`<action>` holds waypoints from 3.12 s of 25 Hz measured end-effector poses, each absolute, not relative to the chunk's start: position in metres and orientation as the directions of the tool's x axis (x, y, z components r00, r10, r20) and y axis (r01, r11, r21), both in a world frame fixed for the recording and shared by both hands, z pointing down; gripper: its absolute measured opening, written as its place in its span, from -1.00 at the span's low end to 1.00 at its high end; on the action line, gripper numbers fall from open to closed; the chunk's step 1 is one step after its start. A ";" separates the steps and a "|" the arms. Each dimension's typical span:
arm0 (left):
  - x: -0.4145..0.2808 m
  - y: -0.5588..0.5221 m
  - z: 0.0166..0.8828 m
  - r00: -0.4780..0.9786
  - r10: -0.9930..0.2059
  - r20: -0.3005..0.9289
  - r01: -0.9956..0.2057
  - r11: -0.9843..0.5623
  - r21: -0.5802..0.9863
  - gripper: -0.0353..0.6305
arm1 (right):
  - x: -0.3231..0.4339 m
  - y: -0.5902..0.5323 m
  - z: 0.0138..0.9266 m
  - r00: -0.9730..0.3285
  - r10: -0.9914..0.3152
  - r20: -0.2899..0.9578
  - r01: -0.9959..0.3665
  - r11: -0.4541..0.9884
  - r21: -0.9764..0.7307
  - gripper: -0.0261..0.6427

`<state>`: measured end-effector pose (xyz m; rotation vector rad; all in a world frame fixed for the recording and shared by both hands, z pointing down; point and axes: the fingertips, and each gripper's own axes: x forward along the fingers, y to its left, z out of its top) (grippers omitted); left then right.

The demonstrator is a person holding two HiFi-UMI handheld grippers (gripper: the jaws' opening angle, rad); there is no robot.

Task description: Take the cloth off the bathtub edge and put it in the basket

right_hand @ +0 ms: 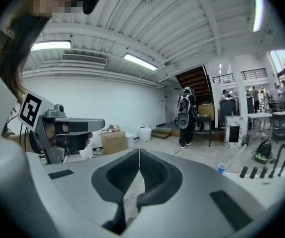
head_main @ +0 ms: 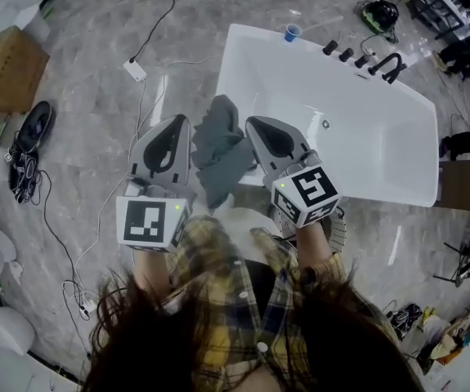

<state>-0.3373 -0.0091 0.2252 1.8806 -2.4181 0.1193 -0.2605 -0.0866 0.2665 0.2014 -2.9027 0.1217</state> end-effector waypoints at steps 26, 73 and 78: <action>-0.365 -0.112 0.257 0.284 -0.944 0.170 -0.958 -0.287 0.006 -0.84 | -0.267 -0.130 0.322 -0.766 -0.534 0.357 -0.603 0.790 -0.112 -0.87; -0.372 -0.131 0.746 0.416 -0.393 0.820 -0.874 -0.421 0.241 0.09 | -0.228 -0.061 0.731 -0.566 -0.231 0.792 -0.749 0.546 -0.376 0.19; -0.374 -0.130 0.764 0.453 -0.346 0.822 -0.876 -0.346 0.337 0.18 | -0.223 -0.050 0.745 -0.517 -0.212 0.830 -0.747 0.585 -0.316 0.19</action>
